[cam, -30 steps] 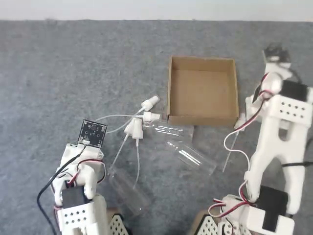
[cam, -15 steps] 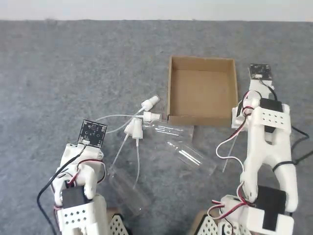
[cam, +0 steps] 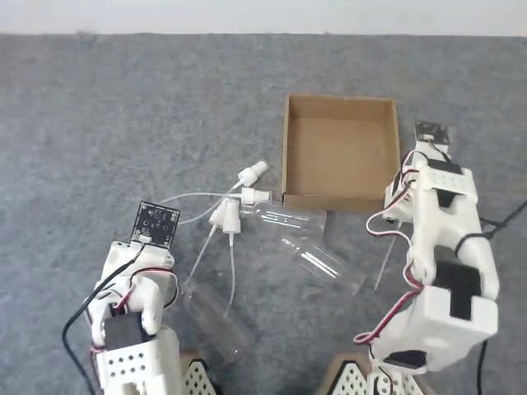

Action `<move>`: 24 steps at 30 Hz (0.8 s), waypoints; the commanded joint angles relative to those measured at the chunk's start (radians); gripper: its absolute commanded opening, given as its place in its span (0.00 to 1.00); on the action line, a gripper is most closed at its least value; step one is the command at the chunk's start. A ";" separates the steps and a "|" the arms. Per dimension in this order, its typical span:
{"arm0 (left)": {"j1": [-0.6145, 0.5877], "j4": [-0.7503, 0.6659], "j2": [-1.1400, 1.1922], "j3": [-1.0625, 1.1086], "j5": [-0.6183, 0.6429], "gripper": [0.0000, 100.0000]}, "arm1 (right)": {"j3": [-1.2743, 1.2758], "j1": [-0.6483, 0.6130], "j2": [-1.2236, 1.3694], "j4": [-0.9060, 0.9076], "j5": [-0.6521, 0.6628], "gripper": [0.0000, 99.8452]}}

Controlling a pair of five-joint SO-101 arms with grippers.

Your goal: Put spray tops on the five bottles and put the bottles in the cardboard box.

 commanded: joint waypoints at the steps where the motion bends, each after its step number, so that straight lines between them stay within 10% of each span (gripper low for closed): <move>1: 0.002 0.003 0.005 -0.012 -0.009 0.01 | -0.063 0.038 -0.010 -0.019 -0.009 0.15; 24: 0.002 0.003 0.005 -0.012 -0.009 0.01 | -0.161 0.222 -0.012 0.076 0.172 0.18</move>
